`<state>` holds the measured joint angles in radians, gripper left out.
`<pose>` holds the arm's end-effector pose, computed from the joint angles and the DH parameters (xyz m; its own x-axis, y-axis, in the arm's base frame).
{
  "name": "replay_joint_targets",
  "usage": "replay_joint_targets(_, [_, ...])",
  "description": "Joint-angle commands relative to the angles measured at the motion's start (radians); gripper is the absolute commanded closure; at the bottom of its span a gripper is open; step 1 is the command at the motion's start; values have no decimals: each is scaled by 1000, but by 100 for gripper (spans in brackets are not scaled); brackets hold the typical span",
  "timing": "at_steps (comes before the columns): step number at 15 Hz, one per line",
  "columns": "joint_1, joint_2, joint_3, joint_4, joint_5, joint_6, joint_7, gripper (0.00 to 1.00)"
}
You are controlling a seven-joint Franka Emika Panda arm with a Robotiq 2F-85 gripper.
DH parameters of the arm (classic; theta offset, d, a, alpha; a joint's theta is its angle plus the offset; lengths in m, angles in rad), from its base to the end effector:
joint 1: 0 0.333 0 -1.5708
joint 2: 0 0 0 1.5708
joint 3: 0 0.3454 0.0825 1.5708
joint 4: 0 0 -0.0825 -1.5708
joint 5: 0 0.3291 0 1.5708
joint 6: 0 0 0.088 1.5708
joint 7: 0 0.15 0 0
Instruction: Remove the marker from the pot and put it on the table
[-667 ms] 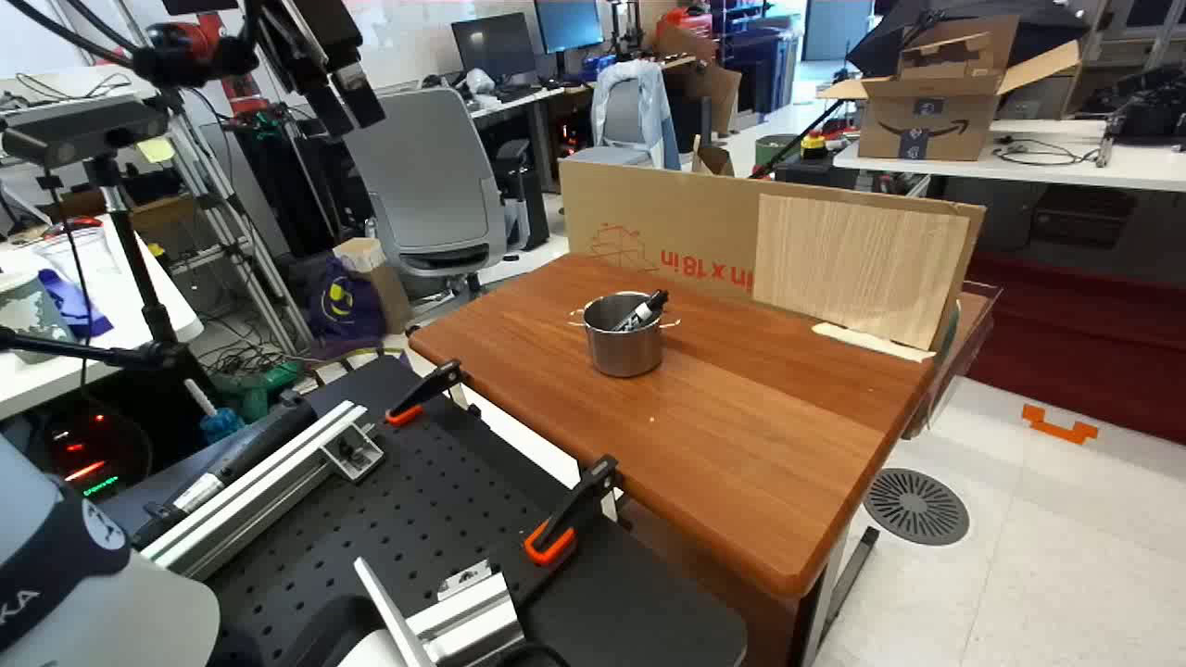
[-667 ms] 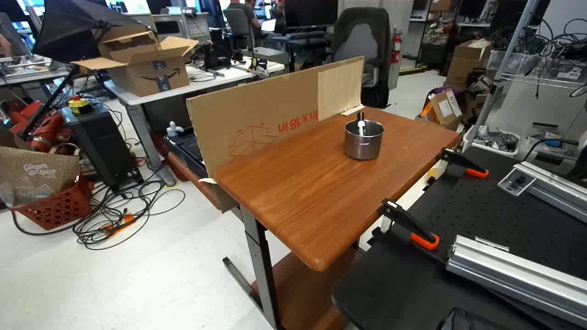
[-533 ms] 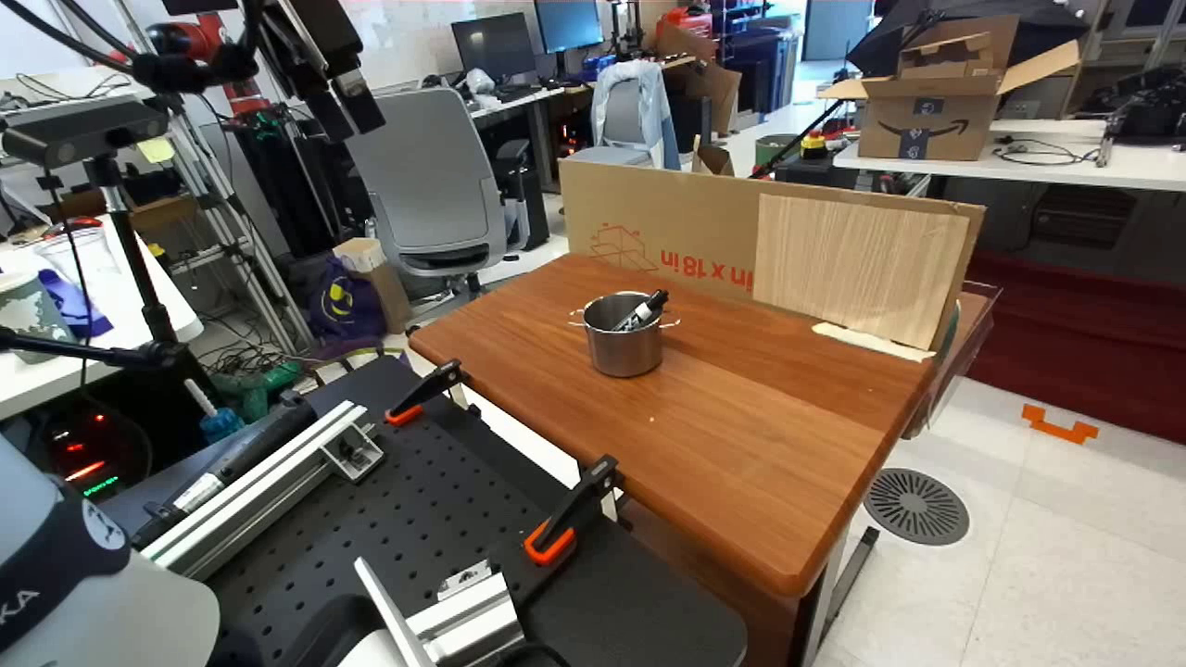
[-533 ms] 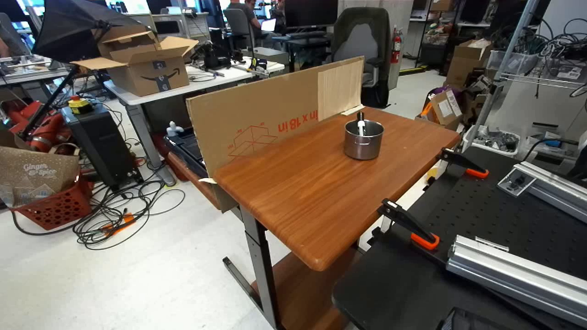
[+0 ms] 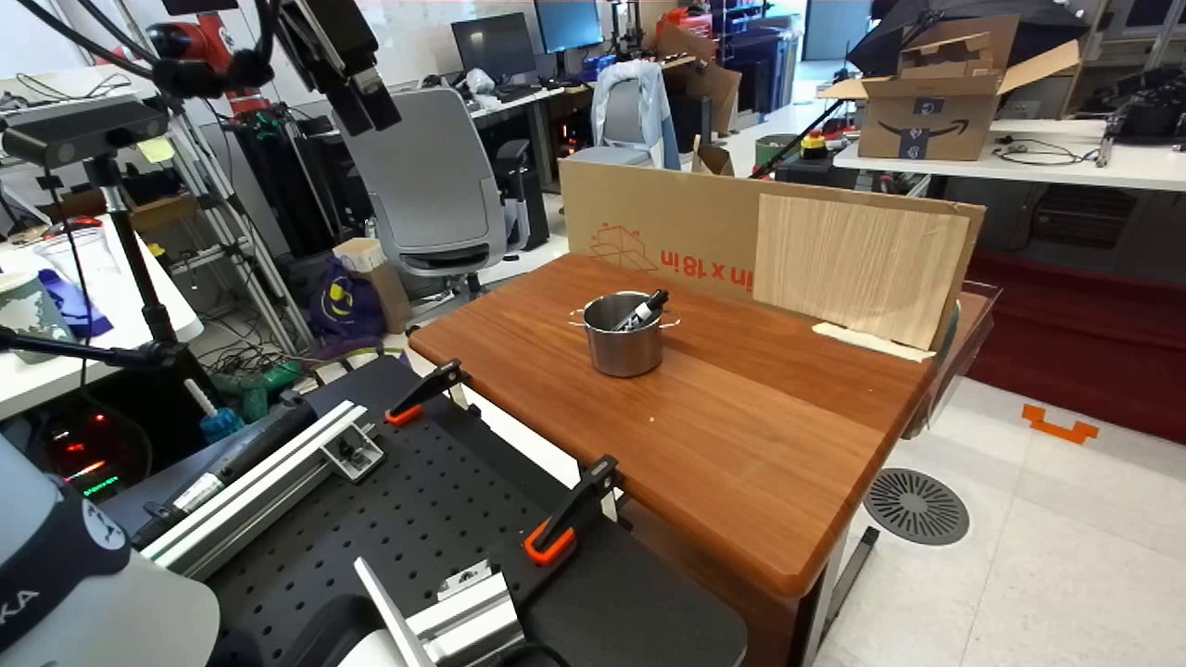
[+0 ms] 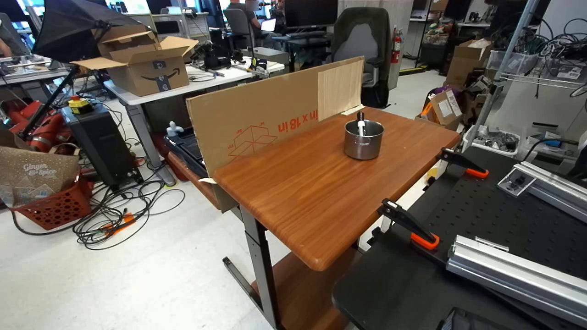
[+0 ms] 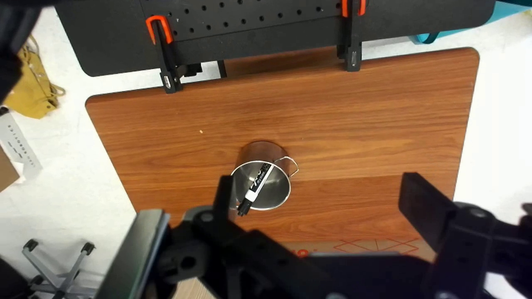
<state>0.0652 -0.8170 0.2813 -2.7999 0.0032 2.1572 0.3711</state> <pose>0.2400 0.0858 0.4336 0.9738 -0.0799 0.2129 -0.1095 -0.9853 0.1313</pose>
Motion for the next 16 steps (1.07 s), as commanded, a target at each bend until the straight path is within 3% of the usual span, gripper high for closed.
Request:
replay_joint_targets(1, [-38, 104, -15, 23, 11, 86, 43, 0])
replay_joint_targets(9, [-126, 399, -92, 96, 35, 286, 145, 0])
replay_joint_targets(16, [-155, 694, -172, 262, 59, 412, 265, 0])
